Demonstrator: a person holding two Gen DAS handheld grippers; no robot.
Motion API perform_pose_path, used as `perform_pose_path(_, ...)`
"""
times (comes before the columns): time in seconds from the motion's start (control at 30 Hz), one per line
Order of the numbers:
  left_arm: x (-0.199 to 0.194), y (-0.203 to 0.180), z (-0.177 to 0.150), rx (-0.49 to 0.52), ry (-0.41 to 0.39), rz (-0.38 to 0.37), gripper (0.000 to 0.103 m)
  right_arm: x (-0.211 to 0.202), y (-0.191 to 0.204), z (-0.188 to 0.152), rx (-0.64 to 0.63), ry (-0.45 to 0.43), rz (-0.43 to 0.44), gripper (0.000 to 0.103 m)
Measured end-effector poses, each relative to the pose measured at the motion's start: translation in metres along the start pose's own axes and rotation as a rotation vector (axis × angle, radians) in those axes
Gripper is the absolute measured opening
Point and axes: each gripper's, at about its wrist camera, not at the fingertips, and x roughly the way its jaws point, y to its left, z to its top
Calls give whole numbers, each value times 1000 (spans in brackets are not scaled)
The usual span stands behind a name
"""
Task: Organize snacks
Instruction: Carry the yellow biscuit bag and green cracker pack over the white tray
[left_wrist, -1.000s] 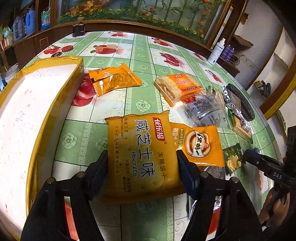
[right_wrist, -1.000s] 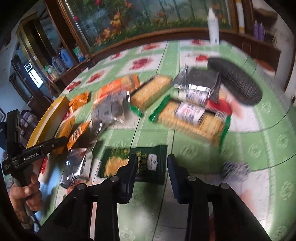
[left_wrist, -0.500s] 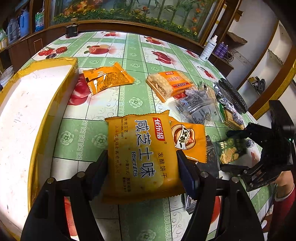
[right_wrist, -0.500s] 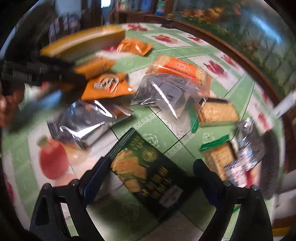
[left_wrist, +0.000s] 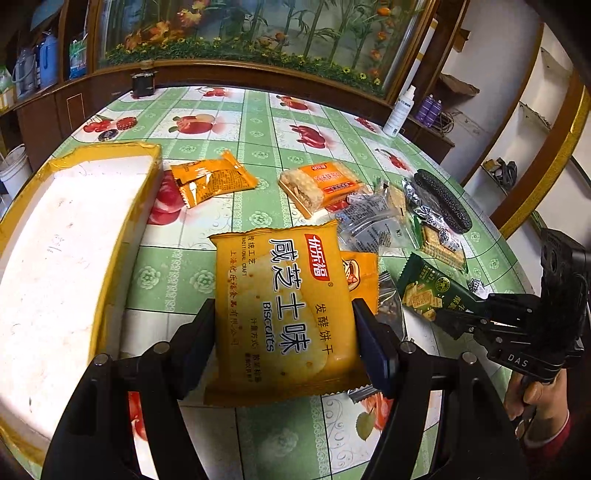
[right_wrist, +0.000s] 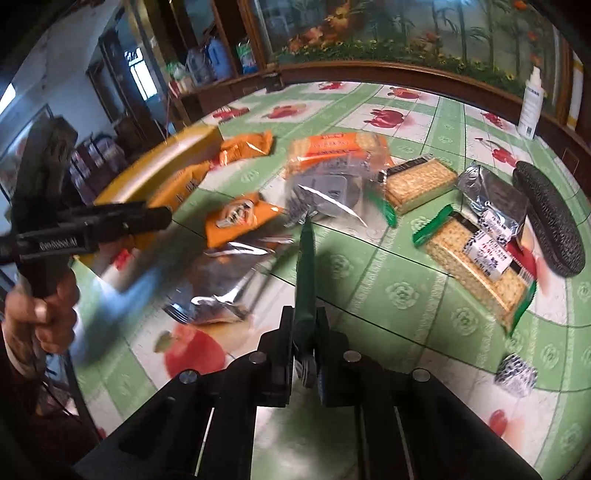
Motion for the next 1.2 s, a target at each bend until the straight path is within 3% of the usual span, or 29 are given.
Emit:
perform_pose_path(0.37, -45, 22, -3, -27, -79, 31, 70, -25, 37, 28, 38, -153, 76, 9)
perform_pose_path(0.57, -65, 39, -4, -43, -119, 63, 70, -31, 62, 49, 51, -200, 177, 9)
perform_pose_path(0.97, -91, 118, -18, -173, -153, 223, 70, 32, 150, 96, 4, -174, 373, 9)
perform_pose_path(1.2, -86, 154, -26, -224, -132, 298, 70, 75, 193, 117, -36, -113, 399, 9)
